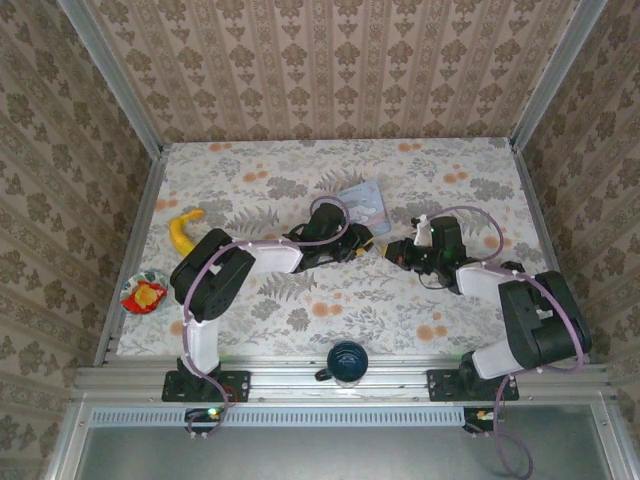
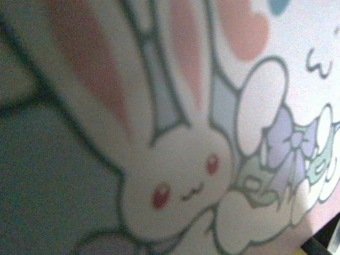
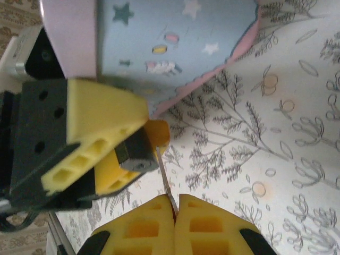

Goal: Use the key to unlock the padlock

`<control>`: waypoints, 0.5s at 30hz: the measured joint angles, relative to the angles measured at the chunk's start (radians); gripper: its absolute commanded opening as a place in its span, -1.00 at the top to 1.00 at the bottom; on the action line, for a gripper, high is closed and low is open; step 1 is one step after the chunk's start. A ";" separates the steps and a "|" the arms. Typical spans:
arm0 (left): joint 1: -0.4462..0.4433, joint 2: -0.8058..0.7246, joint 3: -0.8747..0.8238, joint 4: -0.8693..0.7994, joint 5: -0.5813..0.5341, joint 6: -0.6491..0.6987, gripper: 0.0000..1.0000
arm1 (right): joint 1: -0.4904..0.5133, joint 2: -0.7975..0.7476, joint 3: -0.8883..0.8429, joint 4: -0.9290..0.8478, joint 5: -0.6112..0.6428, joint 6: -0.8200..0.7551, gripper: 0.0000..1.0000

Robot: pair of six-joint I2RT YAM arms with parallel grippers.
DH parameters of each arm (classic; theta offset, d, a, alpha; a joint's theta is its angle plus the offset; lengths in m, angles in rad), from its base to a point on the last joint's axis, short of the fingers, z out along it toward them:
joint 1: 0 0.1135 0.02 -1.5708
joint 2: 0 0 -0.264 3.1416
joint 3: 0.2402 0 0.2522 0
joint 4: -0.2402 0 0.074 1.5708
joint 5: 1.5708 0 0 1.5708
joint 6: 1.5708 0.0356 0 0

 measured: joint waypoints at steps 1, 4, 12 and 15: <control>0.000 0.000 0.000 0.000 0.000 0.000 1.00 | 0.004 -0.009 -0.007 -0.001 0.000 -0.002 1.00; 0.000 0.000 0.000 0.000 0.000 0.000 1.00 | 0.024 -0.025 -0.022 -0.007 0.000 -0.011 1.00; 0.000 0.000 0.000 0.000 0.000 -0.001 1.00 | 0.065 -0.026 -0.024 -0.006 0.002 -0.022 1.00; 0.000 0.000 0.000 0.002 0.001 -0.004 1.00 | 0.065 -0.026 -0.023 -0.006 0.003 -0.022 1.00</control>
